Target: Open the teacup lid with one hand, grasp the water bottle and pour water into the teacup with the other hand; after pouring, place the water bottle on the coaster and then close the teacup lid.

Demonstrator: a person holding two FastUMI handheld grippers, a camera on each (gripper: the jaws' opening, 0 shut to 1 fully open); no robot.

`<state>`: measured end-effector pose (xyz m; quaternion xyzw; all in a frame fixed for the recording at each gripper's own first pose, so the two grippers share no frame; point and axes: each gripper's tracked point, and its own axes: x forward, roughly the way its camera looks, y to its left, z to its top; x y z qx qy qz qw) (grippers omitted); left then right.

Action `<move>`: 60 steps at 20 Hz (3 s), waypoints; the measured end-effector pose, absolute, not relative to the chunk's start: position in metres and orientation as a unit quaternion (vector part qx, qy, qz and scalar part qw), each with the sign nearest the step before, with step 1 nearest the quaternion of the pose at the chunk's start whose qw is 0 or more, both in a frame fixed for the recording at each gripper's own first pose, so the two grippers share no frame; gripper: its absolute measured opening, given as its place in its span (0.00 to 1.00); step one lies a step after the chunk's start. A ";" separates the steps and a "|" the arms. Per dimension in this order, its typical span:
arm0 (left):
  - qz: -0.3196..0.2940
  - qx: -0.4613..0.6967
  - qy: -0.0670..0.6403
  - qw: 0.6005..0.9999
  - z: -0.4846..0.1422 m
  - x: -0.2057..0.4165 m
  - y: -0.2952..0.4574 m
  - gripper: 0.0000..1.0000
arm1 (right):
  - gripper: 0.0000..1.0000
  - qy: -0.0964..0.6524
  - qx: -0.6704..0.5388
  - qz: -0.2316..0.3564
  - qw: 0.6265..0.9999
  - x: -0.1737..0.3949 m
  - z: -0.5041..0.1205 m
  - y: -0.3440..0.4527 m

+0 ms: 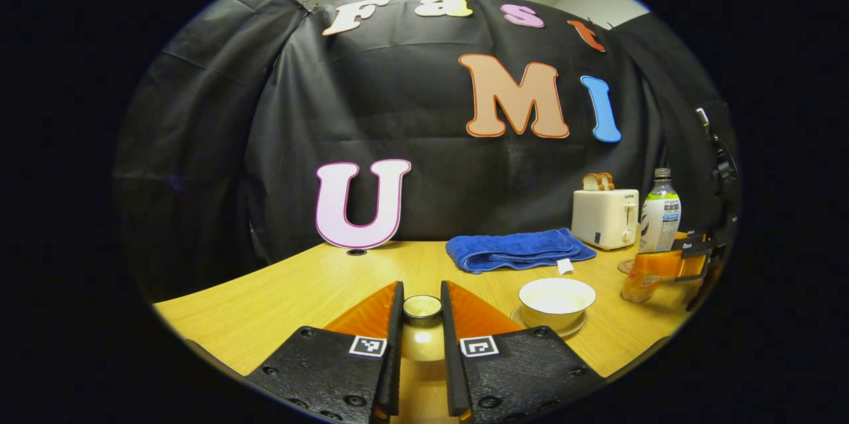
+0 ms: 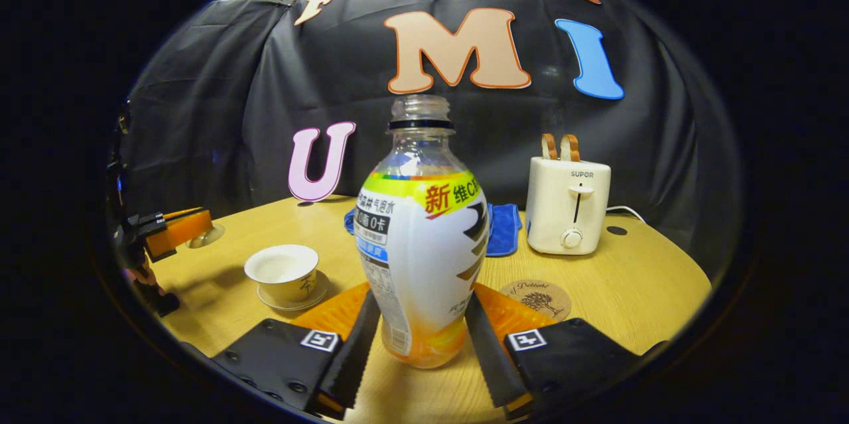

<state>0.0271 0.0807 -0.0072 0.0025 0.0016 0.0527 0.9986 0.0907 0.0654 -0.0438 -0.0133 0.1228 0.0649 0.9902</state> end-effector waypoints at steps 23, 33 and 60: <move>0.051 0.002 0.002 0.999 -0.007 0.028 0.080 0.25 | 0.65 0.060 -0.485 -0.032 0.872 0.112 0.010 0.048; 0.052 0.002 0.002 0.999 -0.007 0.028 0.082 0.25 | 0.65 -0.006 -0.665 -0.028 0.746 0.117 0.004 0.089; 0.053 0.001 0.003 0.999 -0.008 0.028 0.083 0.25 | 0.63 -0.161 -0.836 -0.090 0.516 0.108 0.009 0.107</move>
